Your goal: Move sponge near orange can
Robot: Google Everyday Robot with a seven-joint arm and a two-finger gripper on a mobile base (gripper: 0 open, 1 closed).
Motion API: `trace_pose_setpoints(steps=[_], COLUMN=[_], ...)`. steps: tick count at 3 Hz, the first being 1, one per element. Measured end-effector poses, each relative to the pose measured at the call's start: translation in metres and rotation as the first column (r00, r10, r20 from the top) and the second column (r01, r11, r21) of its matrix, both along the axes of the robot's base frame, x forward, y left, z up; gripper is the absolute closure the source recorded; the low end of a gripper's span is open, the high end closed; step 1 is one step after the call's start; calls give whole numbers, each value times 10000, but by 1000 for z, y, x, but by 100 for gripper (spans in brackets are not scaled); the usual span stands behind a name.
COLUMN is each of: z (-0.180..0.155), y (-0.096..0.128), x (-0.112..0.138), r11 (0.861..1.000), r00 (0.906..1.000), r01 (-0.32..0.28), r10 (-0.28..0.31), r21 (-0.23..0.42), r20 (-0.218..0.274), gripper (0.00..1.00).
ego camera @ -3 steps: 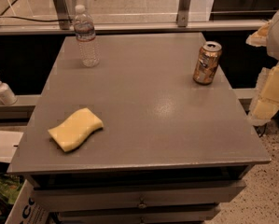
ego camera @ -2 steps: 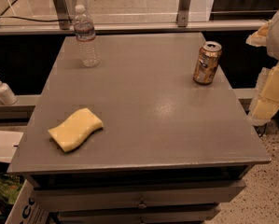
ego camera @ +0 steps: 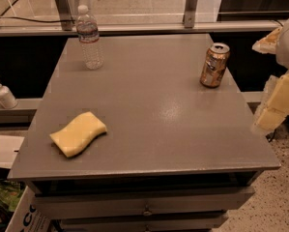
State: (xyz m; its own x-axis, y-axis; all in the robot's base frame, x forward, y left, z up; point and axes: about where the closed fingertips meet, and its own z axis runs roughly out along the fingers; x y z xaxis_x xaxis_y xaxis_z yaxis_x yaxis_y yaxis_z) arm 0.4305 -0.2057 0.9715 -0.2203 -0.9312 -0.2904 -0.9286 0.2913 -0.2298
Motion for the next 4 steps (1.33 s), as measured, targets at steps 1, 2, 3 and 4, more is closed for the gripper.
trace_pose_setpoints(steps=[1, 2, 3, 4], z=[-14, -39, -67, -71], y=[20, 46, 77, 89], x=[-14, -25, -38, -43], r11=[9939, 9695, 9258, 9034], r00=[10000, 9999, 9977, 9959], r01=[-41, -58, 113, 195], r10=[42, 91, 149, 201], r21=[1100, 2450, 3779, 4284], r20=[-5, -124, -661, -877], gripper=[0, 0, 0, 0])
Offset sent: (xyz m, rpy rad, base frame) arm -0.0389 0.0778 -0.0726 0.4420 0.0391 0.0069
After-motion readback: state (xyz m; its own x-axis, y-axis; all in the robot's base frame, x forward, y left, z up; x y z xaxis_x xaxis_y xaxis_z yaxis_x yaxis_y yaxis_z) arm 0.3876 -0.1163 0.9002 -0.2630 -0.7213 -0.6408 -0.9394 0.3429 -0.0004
